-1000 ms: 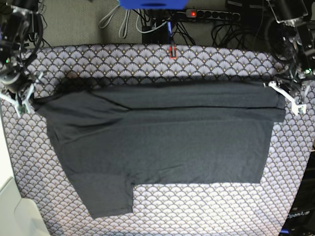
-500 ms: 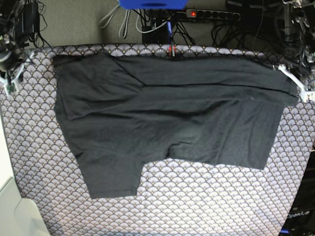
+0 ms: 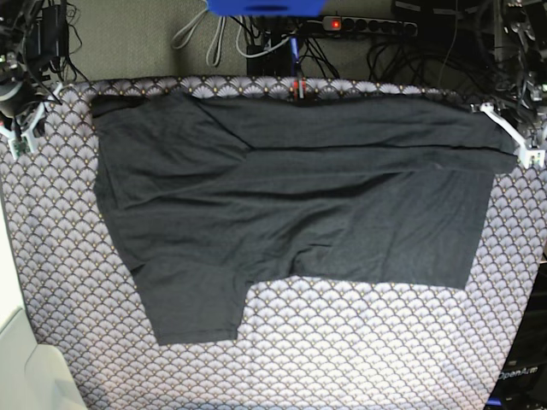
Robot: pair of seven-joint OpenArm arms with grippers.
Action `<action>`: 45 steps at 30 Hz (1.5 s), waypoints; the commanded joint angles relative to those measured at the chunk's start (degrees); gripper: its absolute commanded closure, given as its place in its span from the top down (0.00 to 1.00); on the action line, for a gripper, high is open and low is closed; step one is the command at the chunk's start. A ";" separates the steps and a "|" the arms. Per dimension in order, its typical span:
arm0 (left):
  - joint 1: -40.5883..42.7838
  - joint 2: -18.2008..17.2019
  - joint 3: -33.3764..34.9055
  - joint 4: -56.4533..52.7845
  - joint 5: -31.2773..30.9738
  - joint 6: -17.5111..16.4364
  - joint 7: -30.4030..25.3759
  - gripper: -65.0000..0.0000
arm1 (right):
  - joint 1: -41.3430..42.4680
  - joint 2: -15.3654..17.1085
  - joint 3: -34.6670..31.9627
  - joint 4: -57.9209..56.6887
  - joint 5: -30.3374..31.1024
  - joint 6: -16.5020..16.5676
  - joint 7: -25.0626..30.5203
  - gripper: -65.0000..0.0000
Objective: Fold the T-shirt properly
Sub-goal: 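Pull the folded edge back toward the collar side with both grippers, then release the shirt edge and raise both grippers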
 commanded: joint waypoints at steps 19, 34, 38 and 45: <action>-1.72 1.70 -0.47 1.30 -0.02 0.15 -0.88 0.39 | 0.38 0.89 0.45 1.20 0.44 -0.47 0.63 0.02; -1.98 2.40 -2.05 13.96 -0.11 0.15 1.32 0.44 | 8.29 1.15 0.45 7.45 0.18 -0.47 -7.89 0.02; -4.18 3.28 -4.60 13.96 -0.11 0.24 1.40 0.44 | 11.55 1.33 0.36 7.36 0.09 -0.47 -7.81 0.02; -9.90 6.88 -12.07 14.13 0.24 0.24 0.79 0.50 | 18.84 3.79 -0.08 5.69 -0.08 -0.47 -7.89 0.02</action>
